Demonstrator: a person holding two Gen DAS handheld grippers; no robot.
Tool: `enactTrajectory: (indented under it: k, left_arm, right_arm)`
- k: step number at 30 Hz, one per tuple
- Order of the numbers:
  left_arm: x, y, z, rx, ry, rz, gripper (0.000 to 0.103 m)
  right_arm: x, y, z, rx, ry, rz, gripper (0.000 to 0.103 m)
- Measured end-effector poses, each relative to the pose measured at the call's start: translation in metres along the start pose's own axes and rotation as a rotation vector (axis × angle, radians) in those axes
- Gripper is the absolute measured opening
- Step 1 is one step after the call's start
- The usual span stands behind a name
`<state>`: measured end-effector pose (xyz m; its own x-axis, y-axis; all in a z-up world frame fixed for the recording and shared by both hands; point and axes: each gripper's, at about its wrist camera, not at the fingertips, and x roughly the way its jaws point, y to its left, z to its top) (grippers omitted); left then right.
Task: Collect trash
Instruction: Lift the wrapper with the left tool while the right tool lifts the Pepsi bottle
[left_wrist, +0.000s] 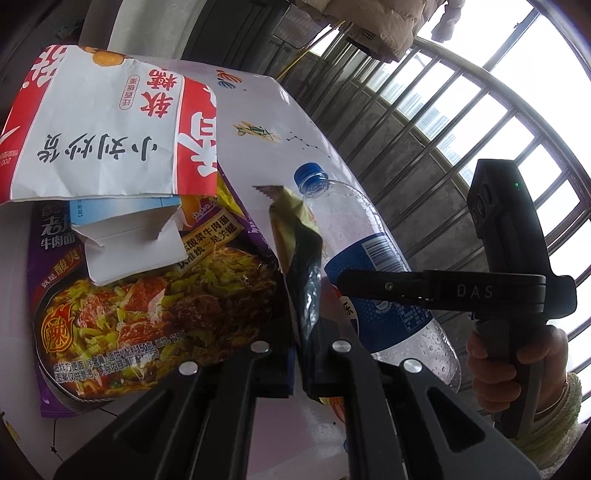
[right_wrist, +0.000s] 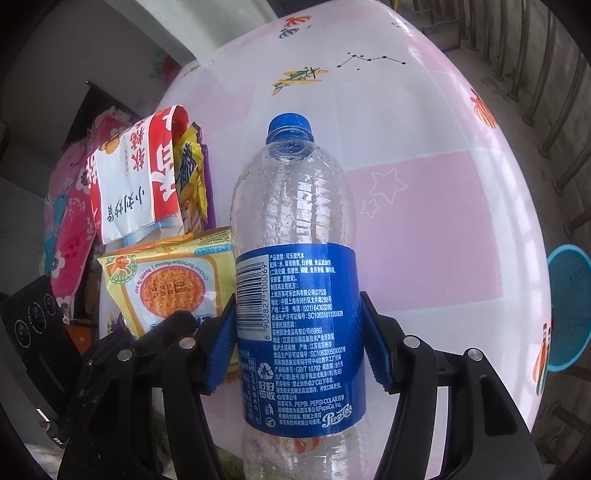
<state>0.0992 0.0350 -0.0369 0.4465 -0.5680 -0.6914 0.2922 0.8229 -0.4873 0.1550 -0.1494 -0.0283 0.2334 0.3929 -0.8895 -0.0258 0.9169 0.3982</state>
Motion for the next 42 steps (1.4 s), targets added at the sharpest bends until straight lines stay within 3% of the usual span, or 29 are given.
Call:
enactTrajectory:
  k: [25, 42]
  left_arm:
    - [-0.008, -0.006, 0.003, 0.012, -0.028, 0.000, 0.004]
    - [-0.031, -0.015, 0.004, 0.057, -0.106, -0.014, 0.004]
  right_arm:
    - [-0.033, -0.019, -0.013, 0.060, -0.064, 0.013, 0.056]
    - [-0.061, -0.022, -0.019, 0.079, -0.129, 0.037, 0.056]
